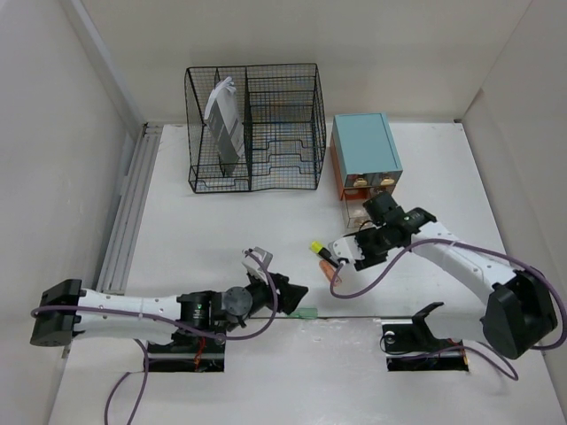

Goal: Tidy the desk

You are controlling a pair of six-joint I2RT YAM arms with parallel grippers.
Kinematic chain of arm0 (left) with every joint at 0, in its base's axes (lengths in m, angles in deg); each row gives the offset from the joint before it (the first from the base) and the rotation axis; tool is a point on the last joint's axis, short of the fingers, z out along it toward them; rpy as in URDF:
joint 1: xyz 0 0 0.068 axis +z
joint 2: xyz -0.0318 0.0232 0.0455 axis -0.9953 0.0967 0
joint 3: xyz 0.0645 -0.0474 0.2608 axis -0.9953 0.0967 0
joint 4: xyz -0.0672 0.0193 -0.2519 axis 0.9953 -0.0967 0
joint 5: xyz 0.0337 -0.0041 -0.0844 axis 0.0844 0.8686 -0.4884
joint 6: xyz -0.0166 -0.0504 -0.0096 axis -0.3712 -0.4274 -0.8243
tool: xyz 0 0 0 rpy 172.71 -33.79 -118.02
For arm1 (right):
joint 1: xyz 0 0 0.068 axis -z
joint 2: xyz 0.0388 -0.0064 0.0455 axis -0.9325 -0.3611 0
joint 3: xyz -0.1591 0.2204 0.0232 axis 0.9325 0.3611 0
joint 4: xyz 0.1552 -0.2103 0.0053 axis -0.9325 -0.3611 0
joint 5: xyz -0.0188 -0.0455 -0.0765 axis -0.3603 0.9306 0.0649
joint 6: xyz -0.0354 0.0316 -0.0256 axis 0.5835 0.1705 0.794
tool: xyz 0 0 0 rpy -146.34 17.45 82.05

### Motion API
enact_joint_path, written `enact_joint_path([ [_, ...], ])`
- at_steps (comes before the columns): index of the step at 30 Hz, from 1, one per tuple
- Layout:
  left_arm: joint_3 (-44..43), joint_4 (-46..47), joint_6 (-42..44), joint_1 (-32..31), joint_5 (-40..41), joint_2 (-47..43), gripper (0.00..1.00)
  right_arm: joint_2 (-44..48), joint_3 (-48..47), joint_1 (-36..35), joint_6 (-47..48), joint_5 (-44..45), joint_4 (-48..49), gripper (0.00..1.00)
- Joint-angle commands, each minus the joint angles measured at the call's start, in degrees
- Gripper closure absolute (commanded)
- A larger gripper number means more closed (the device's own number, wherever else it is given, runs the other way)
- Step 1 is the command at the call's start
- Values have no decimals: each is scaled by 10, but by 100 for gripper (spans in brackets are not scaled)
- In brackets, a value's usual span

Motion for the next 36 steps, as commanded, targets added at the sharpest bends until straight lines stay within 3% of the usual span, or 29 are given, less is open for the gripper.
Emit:
enact_joint_path([
  [1,6,-35,-2,-13,-7,0,35,-12,7,-29,-22,69,48,47],
  [13,11,-82,-32,-45,8,-18,35,-94,14,-67,-28,184,112,46],
  [28,23,-119,-43,-50,18,-86,35,-158,29,-72,-18,225,140,47],
  [32,23,-119,-43,-50,18,-86,35,-179,24,-72,-7,236,140,48],
  [36,23,-125,-49,-50,18,-91,35,-191,7,-72,9,236,113,56],
])
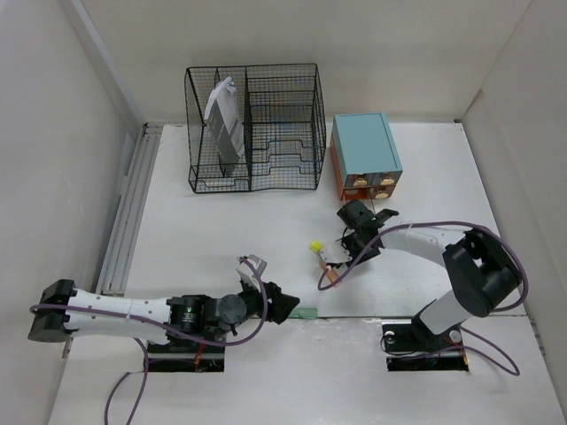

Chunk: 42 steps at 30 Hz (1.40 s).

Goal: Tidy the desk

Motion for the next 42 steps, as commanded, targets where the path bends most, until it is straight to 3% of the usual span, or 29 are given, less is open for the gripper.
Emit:
enact_joint_path([
  [1,5,0,-6,-3,11,-12,35,-28,-17,-3,16,-4,-15,56],
  [8,5,-18,-11,-3,16,-37,35,-47,-35,-9,16,-10,-49,65],
  [10,5,-23,-11,-3,21,-51,35,-47,-40,-9,16,-27,-64,72],
  [13,10,-36,-16,-3,21,-58,35,-19,-53,-9,8,-83,-78,75],
  [19,10,-41,-16,-3,27,-78,35,56,-108,-9,-31,-199,-102,75],
  [27,10,-41,-16,-3,27,-78,35,96,-163,52,-54,-301,-113,75],
  [36,10,-41,-11,-3,27,-78,35,123,-170,122,-139,-323,15,75],
  [42,10,-41,-11,-3,27,-78,35,95,-165,142,-176,-292,88,75],
])
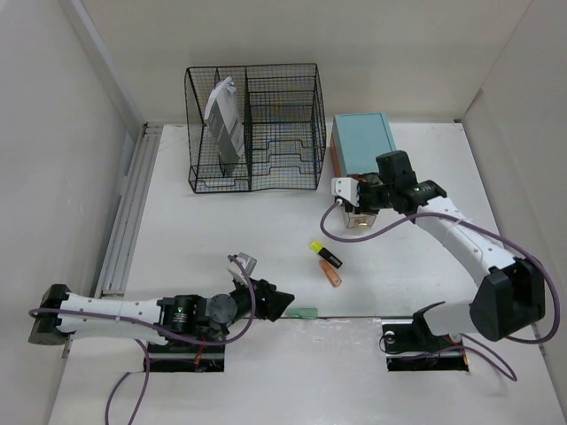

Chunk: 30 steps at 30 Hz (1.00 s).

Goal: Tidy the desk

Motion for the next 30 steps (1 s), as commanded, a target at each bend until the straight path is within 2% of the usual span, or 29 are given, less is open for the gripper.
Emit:
enact_joint_path([
  [1,3,5,4,-3,10,-6,35,-23,-13,5,-35,6,79,75],
  [10,-2,-1,4,-3,10,-6,35,-83,-26,15,-50,44,90,75],
  [12,-2,-1,4,-3,10,-11,35,-89,-26,21,-56,50,90,72],
  [16,-2,-1,9,-3,10,-11,35,-95,-31,21,-70,69,90,57],
  [17,-2,-1,9,-3,10,-11,35,-95,-31,21,-75,69,90,51],
  [18,-2,-1,9,-3,10,-11,35,-95,-31,21,-80,69,90,41],
  [19,-2,-6,9,-3,10,-11,35,-95,-31,21,-80,69,85,39],
  [24,-2,-6,9,-3,16,-16,35,-69,-37,21,-86,32,80,39],
  [28,-2,-11,9,-3,16,-27,35,-52,-65,21,-91,-40,24,55],
  [30,-2,-11,4,-3,16,-27,35,-66,-71,5,-91,-87,-23,56],
])
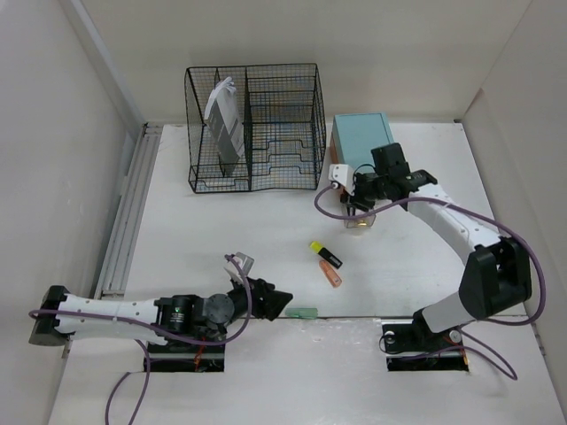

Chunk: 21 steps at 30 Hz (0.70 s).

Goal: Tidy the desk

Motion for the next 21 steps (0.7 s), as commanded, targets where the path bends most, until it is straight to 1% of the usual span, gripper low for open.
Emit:
enact_joint_path([
  [1,-2,3,4,-3,12,-8,35,6,-44,-21,-9,-101,-65,58],
  [3,-2,3,4,-3,12,-13,35,-19,-44,-42,-1,-108,-81,59],
  [4,-2,3,4,-3,12,-20,35,-28,-38,-66,-1,-108,-82,59],
  [6,-2,-4,4,-3,12,-28,35,-53,-23,-93,-35,-95,-72,61],
  [7,-2,-11,4,-3,12,-43,37,-59,-16,-112,-73,-88,-48,61],
  [8,-2,-11,4,-3,12,-43,37,-64,-9,-121,-74,-77,-35,61],
  [11,-2,-38,4,-3,12,-69,37,-83,4,-140,-140,-54,-8,61],
  [13,-2,-48,-2,-3,17,-91,37,-90,11,-145,-184,-54,-2,61],
  [14,3,-48,-2,-3,17,-98,37,-90,11,-145,-212,-35,22,61],
  [15,3,-48,-2,-3,17,-104,37,-90,19,-145,-231,-35,30,61],
  [16,3,-48,-2,-3,17,-114,37,-90,33,-145,-279,-25,44,58],
  [17,3,-48,-2,-3,17,-114,37,-82,42,-145,-317,8,63,58],
  [20,8,-54,-2,-3,17,-120,37,-61,72,-166,-361,30,108,58],
  [21,8,-54,-2,-3,17,-120,37,-61,72,-175,-377,68,108,58],
])
